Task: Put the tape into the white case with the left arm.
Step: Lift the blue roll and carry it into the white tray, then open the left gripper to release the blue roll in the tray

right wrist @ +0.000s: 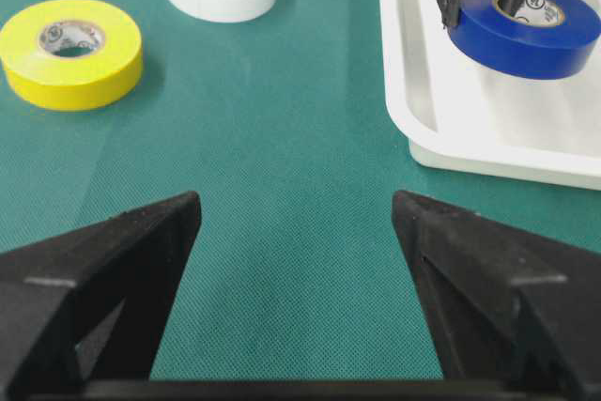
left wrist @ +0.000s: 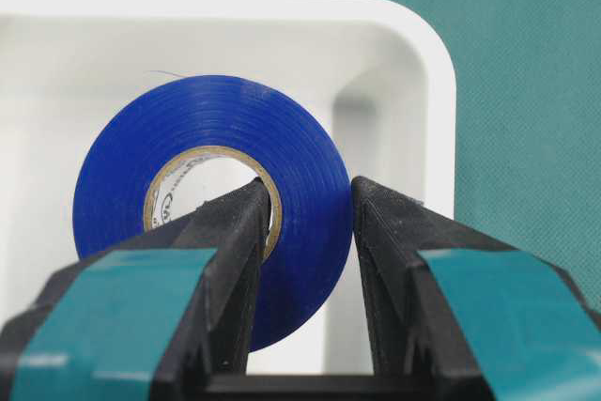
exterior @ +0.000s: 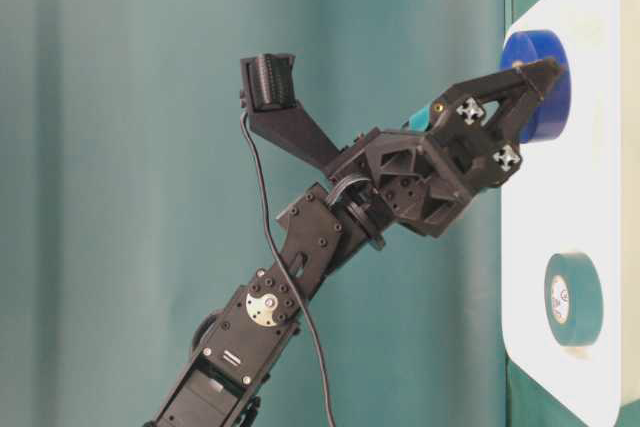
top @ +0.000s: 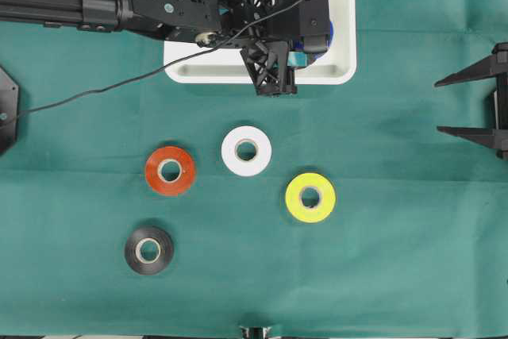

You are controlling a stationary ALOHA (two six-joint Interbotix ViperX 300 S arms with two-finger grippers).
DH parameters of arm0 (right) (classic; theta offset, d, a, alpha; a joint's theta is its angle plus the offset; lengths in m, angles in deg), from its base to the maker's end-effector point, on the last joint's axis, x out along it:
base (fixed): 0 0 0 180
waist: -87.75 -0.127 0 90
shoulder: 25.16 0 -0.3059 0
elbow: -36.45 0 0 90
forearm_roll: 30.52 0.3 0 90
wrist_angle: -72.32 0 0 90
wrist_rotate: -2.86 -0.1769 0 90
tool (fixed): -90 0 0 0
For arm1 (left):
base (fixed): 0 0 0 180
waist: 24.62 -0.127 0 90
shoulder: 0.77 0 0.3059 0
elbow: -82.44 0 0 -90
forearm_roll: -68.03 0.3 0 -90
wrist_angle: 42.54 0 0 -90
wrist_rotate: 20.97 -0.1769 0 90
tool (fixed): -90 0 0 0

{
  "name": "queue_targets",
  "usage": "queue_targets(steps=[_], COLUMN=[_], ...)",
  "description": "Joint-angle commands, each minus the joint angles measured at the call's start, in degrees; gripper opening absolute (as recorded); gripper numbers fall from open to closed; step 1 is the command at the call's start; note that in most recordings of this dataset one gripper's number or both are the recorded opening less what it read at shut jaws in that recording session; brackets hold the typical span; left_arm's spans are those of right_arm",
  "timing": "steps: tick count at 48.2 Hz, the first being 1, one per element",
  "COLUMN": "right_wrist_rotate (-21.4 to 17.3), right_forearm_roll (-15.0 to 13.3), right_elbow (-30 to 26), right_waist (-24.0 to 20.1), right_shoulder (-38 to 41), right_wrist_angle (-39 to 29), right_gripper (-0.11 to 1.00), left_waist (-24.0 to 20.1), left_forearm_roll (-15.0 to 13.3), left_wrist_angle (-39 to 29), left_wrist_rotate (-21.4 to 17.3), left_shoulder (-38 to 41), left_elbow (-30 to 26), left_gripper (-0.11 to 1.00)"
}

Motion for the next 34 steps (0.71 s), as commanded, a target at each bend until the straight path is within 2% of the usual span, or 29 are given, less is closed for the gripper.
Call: queue_targets(steps=[1,27,29,34], right_wrist_rotate=[-0.1,-0.1,-0.1,-0.1], right_forearm_roll=[0.0,0.0,0.0,0.0], right_elbow=[-0.7,-0.7,-0.7,-0.6], right_waist=[0.0,0.1,0.0,0.1], right_shoulder=[0.4,0.4,0.4,0.4], right_wrist_angle=[0.6,0.5,0.5,0.5], right_gripper=[0.86,0.86,0.86,0.86], left_waist=[0.0,-0.1,-0.1,0.0], left_forearm_roll=[0.2,0.2,0.2,0.2], left_wrist_angle=[1.1,2.6,2.7,2.7], left_wrist_rotate=[0.1,0.1,0.1,0.1], left_shoulder=[-0.7,1.8,1.8,1.7], left_elbow=[-1.0,-1.5,-1.4,-1.5], left_gripper=[0.26,0.27,0.31,0.58])
